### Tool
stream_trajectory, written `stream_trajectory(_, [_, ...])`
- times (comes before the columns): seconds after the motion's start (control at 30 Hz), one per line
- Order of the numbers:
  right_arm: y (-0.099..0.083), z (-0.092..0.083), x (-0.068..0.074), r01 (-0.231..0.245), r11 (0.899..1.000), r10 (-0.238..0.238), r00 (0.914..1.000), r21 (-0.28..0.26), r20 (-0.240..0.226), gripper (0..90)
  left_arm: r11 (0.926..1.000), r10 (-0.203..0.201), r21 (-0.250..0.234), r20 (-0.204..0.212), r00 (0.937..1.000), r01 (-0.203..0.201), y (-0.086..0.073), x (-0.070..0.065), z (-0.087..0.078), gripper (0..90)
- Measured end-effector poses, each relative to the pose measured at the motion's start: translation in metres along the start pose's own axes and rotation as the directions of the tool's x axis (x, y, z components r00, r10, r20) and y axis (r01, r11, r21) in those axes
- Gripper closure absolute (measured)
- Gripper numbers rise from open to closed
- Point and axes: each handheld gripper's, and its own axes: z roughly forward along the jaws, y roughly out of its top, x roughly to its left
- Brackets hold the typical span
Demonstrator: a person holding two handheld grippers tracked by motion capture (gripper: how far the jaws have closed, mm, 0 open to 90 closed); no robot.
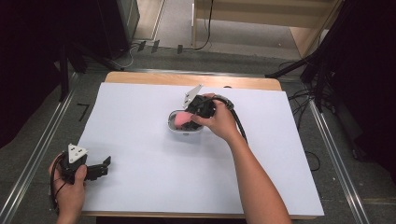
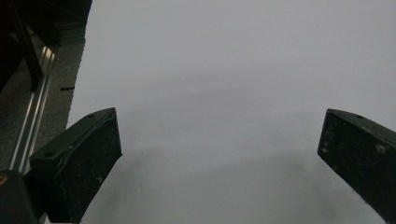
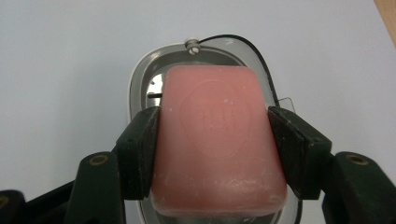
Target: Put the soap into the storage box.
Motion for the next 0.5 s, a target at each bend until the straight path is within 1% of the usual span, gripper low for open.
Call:
stream_trajectory(0.1, [0.000, 0.002, 0.001, -0.007, 1.000, 0.007, 1.0000, 0.006, 0.000, 38.4, 1.0000, 0.000, -0.001, 0.000, 1.0000, 0.000, 0.000, 0.000, 0.000, 0.0])
stream_trajectory(0.13, [0.000, 0.002, 0.001, -0.008, 1.000, 0.008, 0.9999, 0.006, 0.007, 37.4, 1.0000, 0.000, 0.001, -0.001, 1.0000, 0.000, 0.000, 0.000, 0.000, 0.0])
stream_trajectory(0.23, [-0.001, -0.002, 0.000, -0.046, 0.999, 0.046, 0.9990, -0.017, -0.005, 33.2, 1.0000, 0.001, 0.000, 0.000, 1.0000, -0.001, 0.000, 0.000, 0.000, 0.0])
stream_trajectory(0.27, [-0.001, -0.003, 0.000, -0.052, 0.999, 0.052, 0.9987, -0.015, 0.001, 32.6, 1.0000, 0.001, 0.001, 0.000, 1.0000, -0.001, 0.000, 0.000, 0.000, 0.0])
stream_trajectory(0.3, [-0.002, -0.005, 0.000, -0.048, 0.999, 0.048, 0.9988, -0.011, 0.011, 32.2, 1.0000, 0.002, 0.003, -0.001, 1.0000, -0.002, 0.000, 0.000, 0.000, 0.0])
stream_trajectory(0.33, [-0.002, -0.005, 0.000, -0.048, 0.999, 0.048, 0.9988, -0.011, 0.011, 32.2, 1.0000, 0.002, 0.002, 0.000, 1.0000, -0.002, 0.000, 0.000, 0.000, 0.0])
stream_trajectory(0.37, [-0.005, -0.008, 0.001, -0.067, 0.997, 0.068, 0.9975, -0.025, 0.021, 31.9, 1.0000, 0.001, 0.002, 0.000, 1.0000, -0.001, 0.000, 0.000, 0.000, 0.0])
stream_trajectory(0.4, [-0.005, -0.008, 0.001, -0.067, 0.997, 0.068, 0.9975, -0.025, 0.021, 31.9, 1.0000, 0.001, 0.002, -0.001, 1.0000, -0.001, 0.000, 0.000, 0.000, 0.0])
stream_trajectory(0.47, [-0.007, -0.012, 0.000, -0.081, 0.996, 0.083, 0.9957, -0.045, 0.042, 31.0, 1.0000, 0.002, 0.002, 0.000, 1.0000, -0.002, 0.000, 0.000, 0.000, 0.0])
stream_trajectory(0.5, [-0.009, -0.016, 0.001, -0.104, 0.993, 0.108, 0.9924, -0.062, 0.060, 29.9, 1.0000, 0.003, 0.001, 0.000, 1.0000, -0.003, 0.000, 0.000, 0.000, 0.0])
